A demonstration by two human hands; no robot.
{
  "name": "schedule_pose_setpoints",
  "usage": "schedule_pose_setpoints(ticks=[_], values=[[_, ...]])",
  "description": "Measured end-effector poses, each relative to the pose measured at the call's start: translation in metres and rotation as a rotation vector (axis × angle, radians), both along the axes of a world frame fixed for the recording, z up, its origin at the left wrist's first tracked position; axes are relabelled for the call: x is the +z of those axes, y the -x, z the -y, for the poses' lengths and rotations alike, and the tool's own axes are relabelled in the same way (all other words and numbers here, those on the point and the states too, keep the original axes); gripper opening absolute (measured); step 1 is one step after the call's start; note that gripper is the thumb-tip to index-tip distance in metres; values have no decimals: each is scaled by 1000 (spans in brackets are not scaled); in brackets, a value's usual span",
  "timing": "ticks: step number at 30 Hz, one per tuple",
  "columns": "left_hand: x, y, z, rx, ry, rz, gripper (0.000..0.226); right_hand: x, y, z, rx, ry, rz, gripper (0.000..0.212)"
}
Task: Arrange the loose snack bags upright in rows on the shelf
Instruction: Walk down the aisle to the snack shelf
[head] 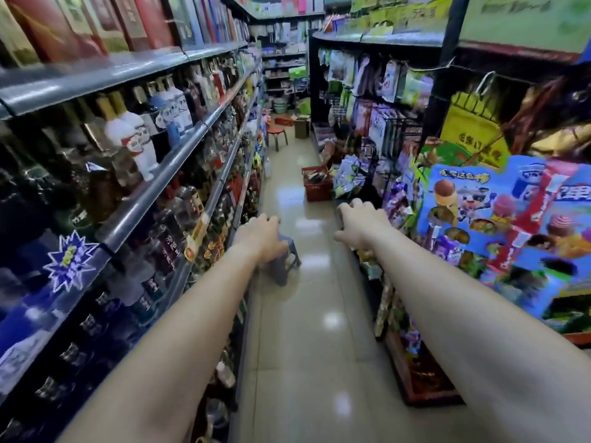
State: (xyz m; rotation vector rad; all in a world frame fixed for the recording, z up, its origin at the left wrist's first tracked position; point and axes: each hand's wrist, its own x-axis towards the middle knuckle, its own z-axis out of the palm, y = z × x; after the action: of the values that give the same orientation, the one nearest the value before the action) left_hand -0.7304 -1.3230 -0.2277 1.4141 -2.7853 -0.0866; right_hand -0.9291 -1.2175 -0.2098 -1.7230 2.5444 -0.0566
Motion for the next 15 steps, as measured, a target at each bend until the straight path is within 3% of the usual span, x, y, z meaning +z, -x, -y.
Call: schedule_pose_setpoints(ticks=[15], values=[[-42,149,346,-2,-36,77,58,-53,155,352,-10,-61,59,69]])
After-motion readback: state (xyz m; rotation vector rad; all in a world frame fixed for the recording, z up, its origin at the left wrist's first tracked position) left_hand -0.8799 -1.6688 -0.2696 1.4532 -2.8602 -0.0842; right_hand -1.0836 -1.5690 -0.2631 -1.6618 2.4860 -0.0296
